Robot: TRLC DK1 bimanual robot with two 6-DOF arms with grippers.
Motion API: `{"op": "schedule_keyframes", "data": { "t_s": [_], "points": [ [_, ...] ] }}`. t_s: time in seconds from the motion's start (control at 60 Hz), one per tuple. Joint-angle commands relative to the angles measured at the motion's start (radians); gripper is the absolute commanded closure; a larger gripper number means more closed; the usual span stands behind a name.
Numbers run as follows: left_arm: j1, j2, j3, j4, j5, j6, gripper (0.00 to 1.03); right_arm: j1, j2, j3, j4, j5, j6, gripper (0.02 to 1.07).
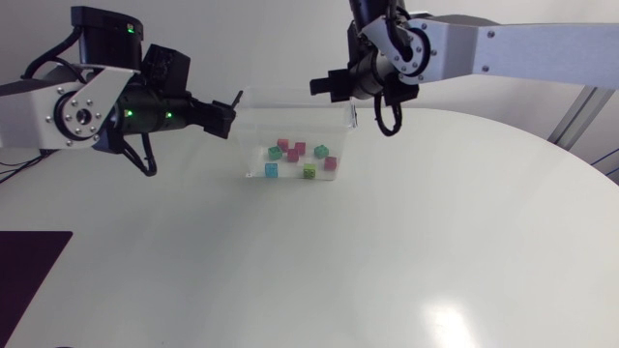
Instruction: Place the duplo bricks in the container
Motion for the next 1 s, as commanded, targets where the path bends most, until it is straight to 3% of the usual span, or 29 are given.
{"op": "schedule_keyframes", "data": {
  "t_s": [0.0, 0.15, 0.2, 0.25, 0.283, 0.317, 0.533, 0.8, 0.983],
  "points": [
    [-0.001, -0.053, -0.061, 0.010, 0.002, 0.025, 0.05, 0.016, 0.093, 0.059, -0.026, 0.011, -0.026, 0.66],
    [0.013, -0.147, -0.145, 0.025, -0.010, 0.036, 0.05, 0.022, 0.196, 0.159, -0.032, 0.011, -0.049, 0.65],
    [0.022, -0.176, -0.168, 0.025, -0.012, 0.041, 0.05, 0.023, 0.223, 0.189, -0.032, 0.017, -0.055, 0.60],
    [0.025, -0.202, -0.187, 0.025, -0.018, 0.044, 0.05, 0.025, 0.257, 0.226, -0.042, 0.031, -0.064, 0.37],
    [0.027, -0.220, -0.199, 0.025, -0.019, 0.048, 0.05, 0.028, 0.286, 0.260, -0.068, 0.044, -0.066, 0.13],
    [0.028, -0.234, -0.210, 0.025, -0.025, 0.053, 0.05, 0.028, 0.309, 0.283, -0.081, 0.052, -0.066, 0.06],
    [0.056, -0.322, -0.262, 0.014, -0.038, 0.051, 0.05, 0.034, 0.292, 0.283, -0.085, 0.086, -0.060, 0.06],
    [0.073, -0.484, -0.349, 0.025, -0.048, 0.044, 0.05, 0.057, 0.015, -0.009, 0.057, 0.187, -0.132, 0.06],
    [0.071, -0.589, -0.400, 0.019, -0.059, 0.044, 0.04, 0.051, -0.165, -0.179, 0.086, 0.229, -0.162, 0.06]
  ]
}}
